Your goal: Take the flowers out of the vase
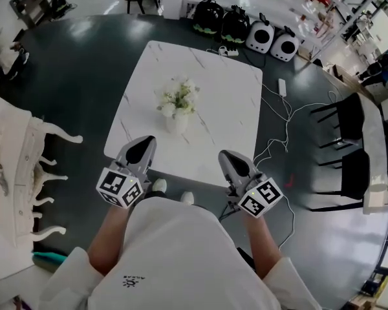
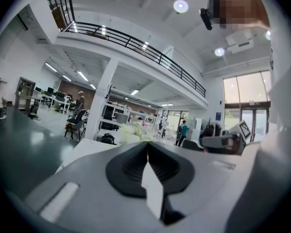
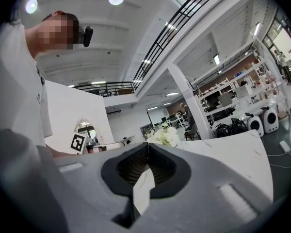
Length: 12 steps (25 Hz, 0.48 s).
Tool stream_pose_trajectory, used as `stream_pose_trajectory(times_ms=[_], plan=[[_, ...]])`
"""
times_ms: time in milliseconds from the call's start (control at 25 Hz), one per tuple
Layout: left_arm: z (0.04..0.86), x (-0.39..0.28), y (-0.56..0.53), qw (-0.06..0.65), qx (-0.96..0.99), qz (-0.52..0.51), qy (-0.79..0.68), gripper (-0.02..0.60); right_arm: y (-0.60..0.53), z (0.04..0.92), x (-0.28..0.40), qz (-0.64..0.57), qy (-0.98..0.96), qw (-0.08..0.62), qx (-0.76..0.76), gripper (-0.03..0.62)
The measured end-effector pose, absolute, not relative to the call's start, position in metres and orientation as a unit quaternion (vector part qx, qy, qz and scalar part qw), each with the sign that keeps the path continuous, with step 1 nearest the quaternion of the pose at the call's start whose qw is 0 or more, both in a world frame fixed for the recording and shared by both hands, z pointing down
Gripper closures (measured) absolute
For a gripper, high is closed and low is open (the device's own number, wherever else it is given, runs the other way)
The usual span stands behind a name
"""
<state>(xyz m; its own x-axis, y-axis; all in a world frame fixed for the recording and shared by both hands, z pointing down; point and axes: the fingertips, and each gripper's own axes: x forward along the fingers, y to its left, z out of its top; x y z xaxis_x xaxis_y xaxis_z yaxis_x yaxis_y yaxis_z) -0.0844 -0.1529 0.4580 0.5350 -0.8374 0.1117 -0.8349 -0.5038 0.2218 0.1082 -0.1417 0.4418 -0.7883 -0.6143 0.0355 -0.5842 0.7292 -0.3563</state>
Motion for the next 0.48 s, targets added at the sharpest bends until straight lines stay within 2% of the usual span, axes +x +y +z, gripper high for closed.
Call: stream_pose_trajectory(times_ms=[240, 480], plan=[[0.464, -0.084, -0.172, 0.120, 0.884, 0.011, -0.452, 0.589, -0.150, 0.438, 0.100, -0.175, 0.922, 0.046, -0.344, 0.592], [0.468, -0.081, -0.192, 0.122, 0.891, 0.017, -0.438, 0.507, -0.156, 0.435, 0.099, -0.173, 0.915, 0.046, -0.360, 0.592]])
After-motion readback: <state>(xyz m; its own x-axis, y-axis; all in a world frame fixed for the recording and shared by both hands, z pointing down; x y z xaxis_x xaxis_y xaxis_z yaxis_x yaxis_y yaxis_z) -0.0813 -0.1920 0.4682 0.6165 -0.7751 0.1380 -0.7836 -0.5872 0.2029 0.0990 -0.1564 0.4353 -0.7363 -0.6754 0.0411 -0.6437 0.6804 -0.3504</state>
